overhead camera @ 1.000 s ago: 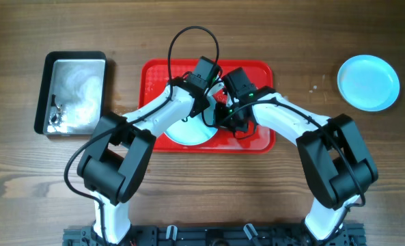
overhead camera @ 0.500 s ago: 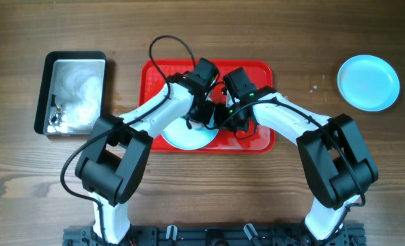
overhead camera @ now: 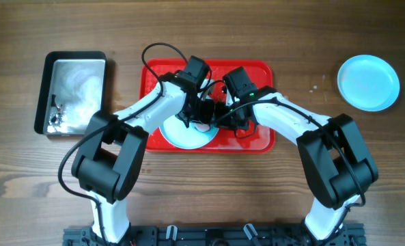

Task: Clean dirty plates on tray and stack at the side

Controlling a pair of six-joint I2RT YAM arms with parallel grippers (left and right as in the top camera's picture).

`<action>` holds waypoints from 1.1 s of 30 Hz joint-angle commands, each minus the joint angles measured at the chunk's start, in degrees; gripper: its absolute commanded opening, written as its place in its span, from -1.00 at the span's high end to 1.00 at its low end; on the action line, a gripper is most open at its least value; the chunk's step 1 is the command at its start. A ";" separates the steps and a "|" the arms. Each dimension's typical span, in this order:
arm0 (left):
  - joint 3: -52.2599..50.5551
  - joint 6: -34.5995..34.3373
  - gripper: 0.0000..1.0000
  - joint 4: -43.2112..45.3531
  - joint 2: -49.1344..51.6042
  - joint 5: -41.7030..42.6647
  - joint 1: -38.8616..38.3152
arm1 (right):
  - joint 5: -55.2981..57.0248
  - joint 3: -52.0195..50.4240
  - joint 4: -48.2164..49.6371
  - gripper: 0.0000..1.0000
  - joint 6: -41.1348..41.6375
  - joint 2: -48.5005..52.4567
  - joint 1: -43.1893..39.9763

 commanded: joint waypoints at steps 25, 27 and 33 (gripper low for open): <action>2.91 -21.62 0.92 -13.35 -11.15 -13.64 10.27 | -6.60 3.78 -1.88 -0.04 -1.01 -7.30 -3.13; 2.91 -21.46 0.92 -13.53 -11.15 -13.68 11.41 | -6.58 3.78 -4.04 -0.08 0.70 -9.55 -3.74; 5.49 -21.68 0.92 -13.31 -14.23 -13.90 21.22 | 0.55 2.19 -7.50 0.13 19.21 -9.07 3.23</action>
